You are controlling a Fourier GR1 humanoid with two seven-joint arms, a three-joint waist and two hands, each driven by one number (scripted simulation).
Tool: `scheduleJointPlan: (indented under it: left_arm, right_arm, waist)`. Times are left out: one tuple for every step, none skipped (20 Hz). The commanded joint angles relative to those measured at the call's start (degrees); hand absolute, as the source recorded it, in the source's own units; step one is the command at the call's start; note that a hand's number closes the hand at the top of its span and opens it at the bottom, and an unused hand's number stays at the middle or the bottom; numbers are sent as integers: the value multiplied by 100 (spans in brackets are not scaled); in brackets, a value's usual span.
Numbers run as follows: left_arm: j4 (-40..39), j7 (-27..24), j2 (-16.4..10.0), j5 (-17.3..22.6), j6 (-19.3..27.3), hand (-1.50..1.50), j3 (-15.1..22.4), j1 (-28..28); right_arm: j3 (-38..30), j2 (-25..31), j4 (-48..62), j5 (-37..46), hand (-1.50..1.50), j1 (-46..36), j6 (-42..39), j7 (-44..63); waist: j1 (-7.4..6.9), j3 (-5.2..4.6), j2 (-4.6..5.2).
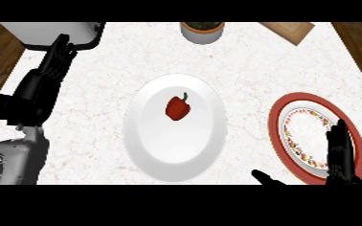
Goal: Pick the bell pepper from the plate and place it in the plate
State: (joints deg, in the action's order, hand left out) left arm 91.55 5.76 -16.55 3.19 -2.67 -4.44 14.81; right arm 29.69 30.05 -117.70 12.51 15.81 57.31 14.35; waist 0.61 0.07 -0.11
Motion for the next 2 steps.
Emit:
scheduleJointPlan:
  left_arm:
    - [-107, 38, -81, 72, -98, 0, -239, 176]
    - [320, -49, -34, 14, -102, 0, -112, -331]
  right_arm:
    - [-138, 98, -230, -192, -150, 605, -199, -629]
    - [-404, 114, 175, -605, -150, 681, -165, -1209]
  waist:
    - [-9, -4, 3]
    - [-24, 2, -6]
